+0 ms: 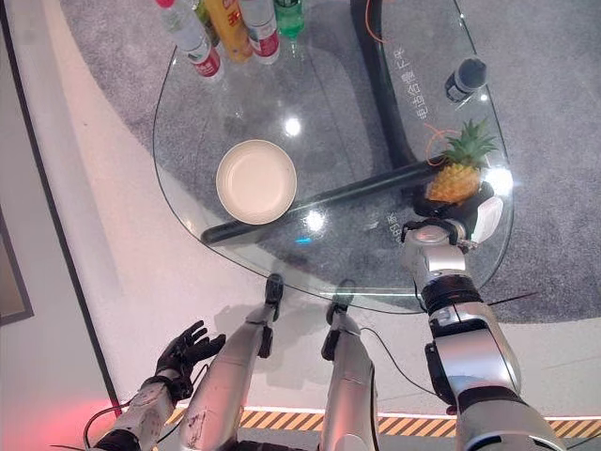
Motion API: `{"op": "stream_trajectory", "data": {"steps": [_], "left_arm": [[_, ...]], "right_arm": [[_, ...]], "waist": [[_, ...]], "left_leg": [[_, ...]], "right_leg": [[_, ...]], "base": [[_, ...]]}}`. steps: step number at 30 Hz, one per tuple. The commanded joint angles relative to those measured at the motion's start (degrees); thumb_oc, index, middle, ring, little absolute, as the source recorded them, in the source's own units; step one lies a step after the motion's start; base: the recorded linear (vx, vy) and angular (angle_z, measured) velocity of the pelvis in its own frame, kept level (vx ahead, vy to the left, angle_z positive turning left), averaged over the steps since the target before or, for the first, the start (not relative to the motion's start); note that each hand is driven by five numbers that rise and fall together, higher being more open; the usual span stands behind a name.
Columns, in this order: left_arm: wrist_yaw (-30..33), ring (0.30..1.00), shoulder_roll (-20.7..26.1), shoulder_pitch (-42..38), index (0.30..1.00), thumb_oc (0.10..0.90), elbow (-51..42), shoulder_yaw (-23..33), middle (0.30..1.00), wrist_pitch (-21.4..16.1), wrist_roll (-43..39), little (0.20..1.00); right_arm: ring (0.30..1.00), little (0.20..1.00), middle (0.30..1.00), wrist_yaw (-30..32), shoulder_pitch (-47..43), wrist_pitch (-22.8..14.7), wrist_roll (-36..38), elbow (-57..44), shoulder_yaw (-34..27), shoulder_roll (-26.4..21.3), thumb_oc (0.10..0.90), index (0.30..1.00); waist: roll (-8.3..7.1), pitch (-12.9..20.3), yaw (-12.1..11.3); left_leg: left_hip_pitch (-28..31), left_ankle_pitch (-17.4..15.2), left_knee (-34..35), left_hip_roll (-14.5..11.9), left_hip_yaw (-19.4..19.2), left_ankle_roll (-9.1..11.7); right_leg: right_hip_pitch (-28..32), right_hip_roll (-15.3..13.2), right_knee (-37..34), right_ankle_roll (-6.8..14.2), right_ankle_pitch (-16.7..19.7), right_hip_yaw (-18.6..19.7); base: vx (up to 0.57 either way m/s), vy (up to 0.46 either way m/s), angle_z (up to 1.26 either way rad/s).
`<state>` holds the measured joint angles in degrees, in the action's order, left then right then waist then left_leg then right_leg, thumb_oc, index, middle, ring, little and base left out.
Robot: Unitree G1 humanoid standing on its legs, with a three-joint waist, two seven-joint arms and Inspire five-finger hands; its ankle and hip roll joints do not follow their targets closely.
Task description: Pick up the fruit to the plate
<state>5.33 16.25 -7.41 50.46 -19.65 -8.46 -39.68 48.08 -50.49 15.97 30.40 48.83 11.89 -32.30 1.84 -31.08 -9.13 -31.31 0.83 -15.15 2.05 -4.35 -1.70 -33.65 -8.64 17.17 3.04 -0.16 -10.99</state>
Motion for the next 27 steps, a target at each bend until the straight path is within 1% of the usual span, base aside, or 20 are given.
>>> {"op": "stream_trajectory", "data": {"steps": [1, 5, 8, 9, 10, 12, 18, 21, 27], "left_arm": [[-0.87, 0.900, 1.19, 4.16, 0.900, 0.800, -2.66, -3.02, 0.900, -0.74, -1.21, 0.900], [-0.86, 0.900, 1.37, 4.59, 0.900, 0.800, -3.06, -3.14, 0.900, -1.08, -1.42, 0.900], [-1.17, 0.900, 1.49, 4.85, 0.900, 0.800, -3.35, -3.01, 0.900, -1.37, -1.73, 0.900], [-1.24, 0.900, 1.42, 4.80, 0.900, 0.800, -3.33, -2.99, 0.900, -1.46, -1.79, 0.900], [-1.25, 0.900, 1.29, 4.92, 0.900, 0.800, -3.49, -2.95, 0.900, -1.61, -1.53, 0.900], [-1.23, 0.900, 1.39, 4.97, 0.900, 0.800, -3.52, -3.16, 0.900, -1.86, -1.93, 0.900], [-1.36, 0.900, 1.51, 4.73, 0.900, 0.800, -3.51, -3.28, 0.900, -2.42, -2.25, 0.900], [-1.48, 0.900, 1.40, 4.59, 0.900, 0.800, -3.30, -3.07, 0.900, -3.32, -2.26, 0.900], [-1.15, 0.900, 1.77, 4.40, 0.900, 0.800, -3.75, -2.82, 0.900, -4.11, -2.35, 0.900]], "right_arm": [[0.900, 0.900, 0.900, -1.03, -5.61, -3.87, 2.35, -2.28, 4.06, -5.11, 0.800, 0.900], [0.900, 0.900, 0.900, -0.67, -6.06, -3.94, 4.56, -2.83, 3.50, -5.85, 0.800, 0.900], [0.900, 0.900, 0.900, -1.14, -6.46, -2.79, 5.43, -3.02, 3.27, -6.14, 0.800, 0.900], [0.347, 0.255, 0.347, -1.75, -6.76, -2.14, 5.43, -2.74, 3.54, -6.25, 0.155, 0.347], [0.300, 0.200, 0.300, -1.89, -6.84, -2.05, 5.62, -2.49, 3.78, -6.33, 0.100, 0.300], [0.300, 0.200, 0.300, -2.75, -7.29, -0.26, 5.87, -2.12, 4.34, -6.46, 0.100, 0.300], [0.300, 0.200, 0.300, -4.81, -7.20, 1.89, 6.40, -0.40, 5.06, -6.38, 0.100, 0.300], [0.300, 0.200, 0.300, -7.10, -7.03, 3.19, 5.91, 0.63, 5.48, -6.42, 0.100, 0.300], [0.300, 0.200, 0.300, -9.45, -6.68, 4.04, 5.82, 0.96, 6.11, -6.58, 0.100, 0.300]], "waist": [[2.36, 1.29, -1.75], [2.21, 1.29, -1.79], [2.13, 1.29, -1.82], [2.13, 1.29, -1.82], [2.18, 1.29, -1.91], [2.07, 1.29, -1.93], [2.09, 1.29, -2.06], [2.08, 1.29, -2.11], [2.05, 1.29, -2.17]], "left_leg": [[-1.42, -4.45, -3.07, 3.31, -0.98, -0.55], [-1.80, -4.59, -3.29, 3.37, -0.85, -0.64], [-2.04, -4.63, -3.35, 3.38, -0.77, -0.65], [-2.17, -4.59, -3.32, 3.37, -0.80, -0.68], [-2.36, -4.54, -3.30, 3.37, -0.74, -0.72], [-2.48, -4.56, -3.38, 3.37, -0.64, -0.64], [-3.03, -4.53, -3.64, 3.34, -0.75, -0.66], [-3.21, -4.46, -3.61, 3.26, -0.89, -0.61], [-3.16, -4.51, -3.70, 3.14, -0.90, -0.57]], "right_leg": [[-1.09, 1.70, 4.25, 1.07, -0.10, -3.12], [-1.48, 1.70, 4.40, 1.06, -0.13, -3.22], [-1.74, 1.75, 4.45, 1.04, -0.14, -3.24], [-1.86, 1.78, 4.41, 1.00, -0.13, -3.21], [-1.99, 1.75, 4.36, 0.98, -0.06, -3.21], [-2.14, 1.75, 4.40, 0.90, -0.06, -3.30], [-2.59, 1.73, 4.52, 0.89, 0.05, -3.39], [-2.74, 1.79, 4.66, 0.84, -0.05, -3.47], [-2.67, 1.71, 4.79, 0.87, -0.12, -3.53]], "base": [[0.01, -0.004, 0.06], [0.01, 0.005, 0.05], [0.01, 0.011, 0.07], [0.00, 0.000, 0.00], [0.00, 0.000, 0.00], [0.00, 0.000, 0.00], [0.00, 0.000, 0.00], [0.00, 0.000, 0.00], [0.00, -0.003, 0.02]]}}
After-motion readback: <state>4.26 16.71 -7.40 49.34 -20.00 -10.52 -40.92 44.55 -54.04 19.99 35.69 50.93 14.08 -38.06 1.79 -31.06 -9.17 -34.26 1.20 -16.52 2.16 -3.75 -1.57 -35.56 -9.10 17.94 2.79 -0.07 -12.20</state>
